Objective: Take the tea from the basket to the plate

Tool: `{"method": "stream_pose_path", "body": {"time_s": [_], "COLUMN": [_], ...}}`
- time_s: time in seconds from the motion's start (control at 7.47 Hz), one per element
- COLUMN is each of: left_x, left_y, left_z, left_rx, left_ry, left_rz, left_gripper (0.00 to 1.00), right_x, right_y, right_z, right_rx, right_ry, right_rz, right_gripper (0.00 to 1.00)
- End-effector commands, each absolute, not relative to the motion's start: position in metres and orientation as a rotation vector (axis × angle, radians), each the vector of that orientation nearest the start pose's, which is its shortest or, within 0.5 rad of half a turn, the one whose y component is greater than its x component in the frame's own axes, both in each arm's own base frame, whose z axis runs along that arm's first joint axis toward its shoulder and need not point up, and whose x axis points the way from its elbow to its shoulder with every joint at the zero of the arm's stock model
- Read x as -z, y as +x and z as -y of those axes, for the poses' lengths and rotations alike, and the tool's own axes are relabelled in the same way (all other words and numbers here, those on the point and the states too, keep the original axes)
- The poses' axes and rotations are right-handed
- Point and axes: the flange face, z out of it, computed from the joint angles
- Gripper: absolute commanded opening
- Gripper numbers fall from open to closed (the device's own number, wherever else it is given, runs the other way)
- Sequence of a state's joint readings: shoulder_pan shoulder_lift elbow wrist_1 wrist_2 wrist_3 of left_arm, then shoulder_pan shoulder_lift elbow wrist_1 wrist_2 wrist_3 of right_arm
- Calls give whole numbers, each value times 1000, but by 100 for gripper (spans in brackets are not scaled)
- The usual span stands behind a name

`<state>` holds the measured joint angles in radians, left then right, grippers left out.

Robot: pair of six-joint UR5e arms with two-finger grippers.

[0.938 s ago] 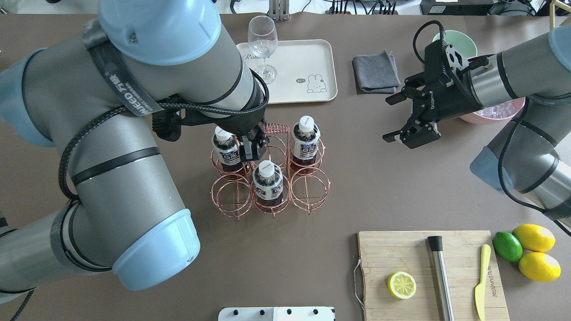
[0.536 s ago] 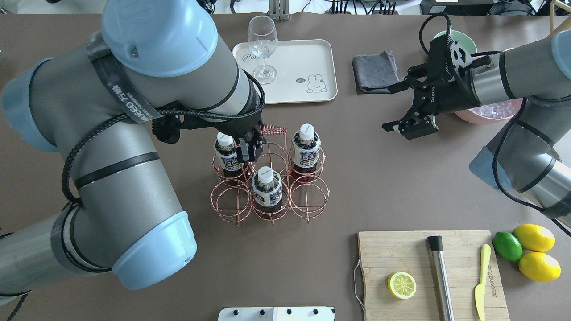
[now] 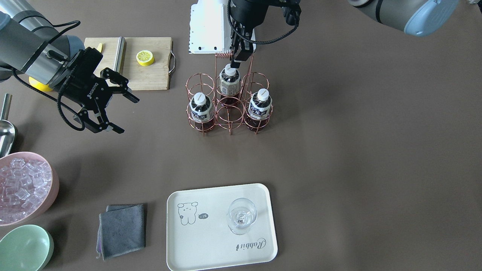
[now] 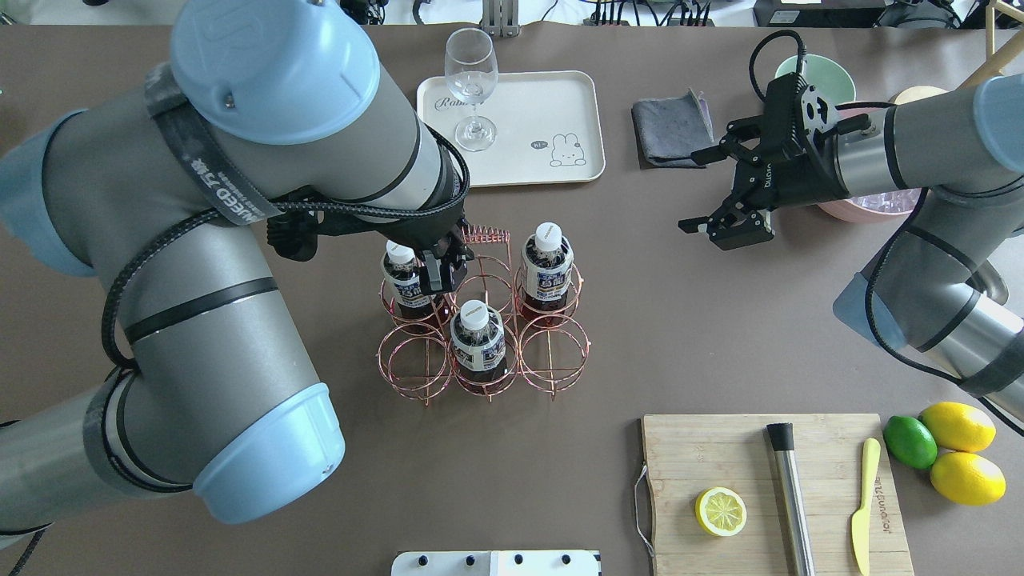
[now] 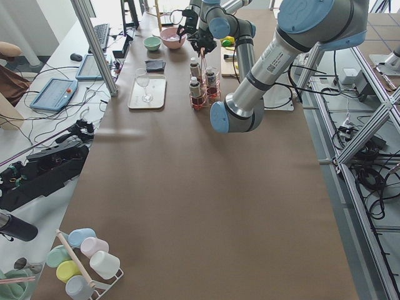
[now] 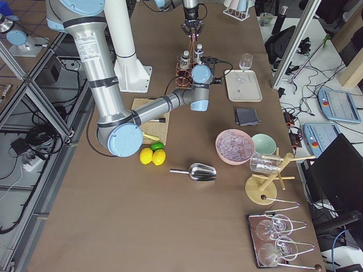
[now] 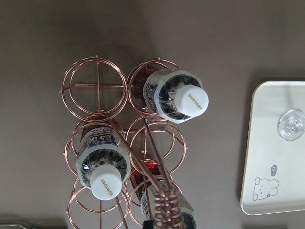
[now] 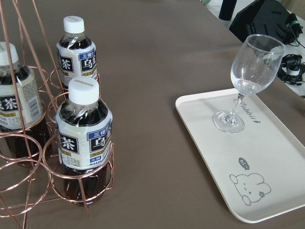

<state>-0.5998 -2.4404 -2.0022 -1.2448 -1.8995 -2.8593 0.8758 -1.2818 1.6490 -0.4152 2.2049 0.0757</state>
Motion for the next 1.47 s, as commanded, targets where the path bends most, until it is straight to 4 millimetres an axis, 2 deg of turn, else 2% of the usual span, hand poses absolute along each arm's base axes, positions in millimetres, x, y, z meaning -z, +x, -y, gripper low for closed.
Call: {"method": "stream_pose_path", "body": {"time_s": [0.0, 0.13, 0.4, 0.67, 1.07, 1.34], "left_x": [-29, -29, -27, -27, -29, -29], "left_y": [408, 408, 406, 406, 407, 407], "left_z": [401, 401, 401, 401, 401, 401], "left_rx": [1549, 1549, 1547, 1547, 1549, 1549], "left_ry": [-687, -687, -689, -689, -688, -688], "left_rz": [-903, -903, -908, -908, -903, -903], "left_gripper": [0, 0, 0, 0, 0, 0], "right_x": [-322, -310, -292, -280, -251, -243], "right_y": [-344, -356, -358, -366, -385, -405], "right_z": [465, 461, 455, 451, 447, 438], "right_rx": [917, 919, 824, 828, 835, 825], "right_ry": [1257, 1251, 1158, 1165, 1202, 1216], "right_rz": [1195, 1228, 1335, 1357, 1382, 1387], "right_gripper": [100, 100, 100, 100, 98, 98]}}
